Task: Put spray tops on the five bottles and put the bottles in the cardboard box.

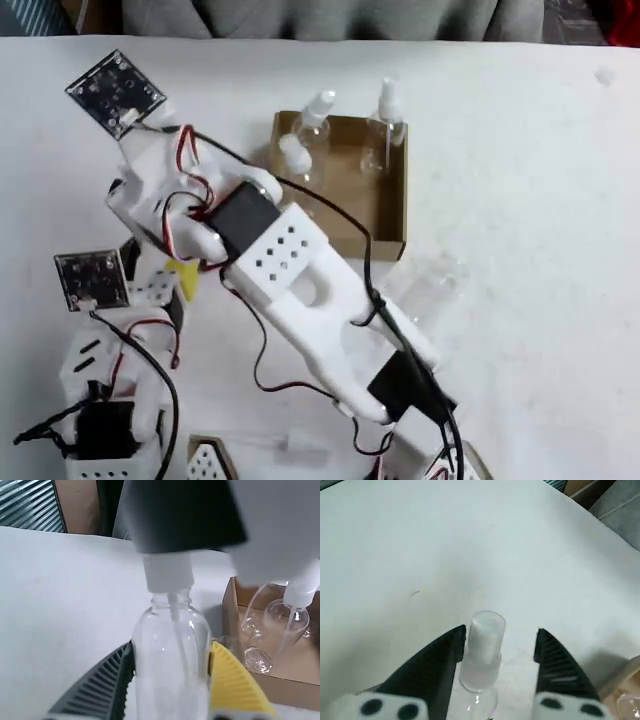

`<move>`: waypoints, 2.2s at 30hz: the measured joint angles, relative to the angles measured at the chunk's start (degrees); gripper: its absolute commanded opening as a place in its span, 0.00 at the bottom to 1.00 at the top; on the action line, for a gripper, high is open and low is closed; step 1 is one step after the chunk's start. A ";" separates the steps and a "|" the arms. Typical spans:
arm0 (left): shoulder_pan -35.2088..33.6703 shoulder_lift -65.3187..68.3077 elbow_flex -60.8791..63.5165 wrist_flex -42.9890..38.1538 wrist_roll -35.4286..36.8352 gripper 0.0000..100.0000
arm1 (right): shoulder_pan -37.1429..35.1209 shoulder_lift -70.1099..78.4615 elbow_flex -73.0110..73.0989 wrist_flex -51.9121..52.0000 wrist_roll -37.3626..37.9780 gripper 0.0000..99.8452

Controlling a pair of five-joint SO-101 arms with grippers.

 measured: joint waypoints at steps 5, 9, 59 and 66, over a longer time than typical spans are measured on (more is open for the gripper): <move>-0.09 0.00 0.00 0.00 0.00 0.02 | 0.09 -1.41 0.00 0.00 0.00 0.04; -0.26 0.00 0.00 0.00 0.00 0.02 | 2.02 -4.40 0.00 0.00 0.00 0.02; 1.49 0.00 0.00 -20.04 19.43 0.02 | 13.54 -63.82 43.25 29.89 0.09 0.02; 12.31 0.00 0.00 -26.90 19.43 0.02 | 13.71 -76.48 68.48 12.84 0.09 0.02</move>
